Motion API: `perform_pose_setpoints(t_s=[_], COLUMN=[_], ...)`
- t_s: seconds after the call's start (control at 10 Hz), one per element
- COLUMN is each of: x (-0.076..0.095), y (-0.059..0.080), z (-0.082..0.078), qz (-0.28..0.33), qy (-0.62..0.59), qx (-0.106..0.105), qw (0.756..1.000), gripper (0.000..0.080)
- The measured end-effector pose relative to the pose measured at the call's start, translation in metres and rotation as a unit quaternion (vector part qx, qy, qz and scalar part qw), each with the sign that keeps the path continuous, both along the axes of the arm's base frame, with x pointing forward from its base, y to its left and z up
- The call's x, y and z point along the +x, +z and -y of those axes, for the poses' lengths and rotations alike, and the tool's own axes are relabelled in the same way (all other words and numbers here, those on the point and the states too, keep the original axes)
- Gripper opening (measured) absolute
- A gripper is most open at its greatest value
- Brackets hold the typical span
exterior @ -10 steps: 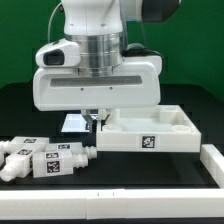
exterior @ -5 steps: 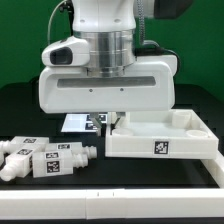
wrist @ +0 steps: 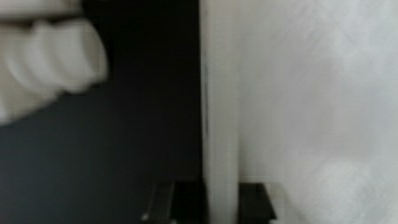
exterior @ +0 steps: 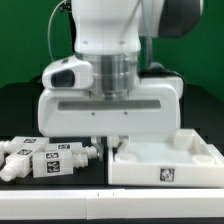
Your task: Assemble square table
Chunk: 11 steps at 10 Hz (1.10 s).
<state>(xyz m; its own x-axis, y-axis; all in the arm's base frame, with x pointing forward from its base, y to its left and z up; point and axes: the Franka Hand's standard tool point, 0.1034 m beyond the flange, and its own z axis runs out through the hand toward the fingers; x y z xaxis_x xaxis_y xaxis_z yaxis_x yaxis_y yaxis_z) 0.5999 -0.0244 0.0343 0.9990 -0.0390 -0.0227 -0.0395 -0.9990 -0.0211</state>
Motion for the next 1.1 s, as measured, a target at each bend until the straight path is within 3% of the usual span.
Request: perform_pose_setpoints(t_s=[0.5, 0.7, 0.9, 1.1], x=[-0.002, 0.01, 0.011, 0.011], y=[-0.006, -0.013, -0.022, -0.022], z=[0.0, -0.002, -0.003, -0.003], qz=[-0.005, -0.008, -0.023, -0.023], qy=[-0.001, -0.005, -0.01, -0.012], qx=[0.0, -0.001, -0.001, -0.01], qw=[1.0, 1.0, 1.0, 1.0], gripper=[0.0057, 0.0057, 0.0057, 0.0057])
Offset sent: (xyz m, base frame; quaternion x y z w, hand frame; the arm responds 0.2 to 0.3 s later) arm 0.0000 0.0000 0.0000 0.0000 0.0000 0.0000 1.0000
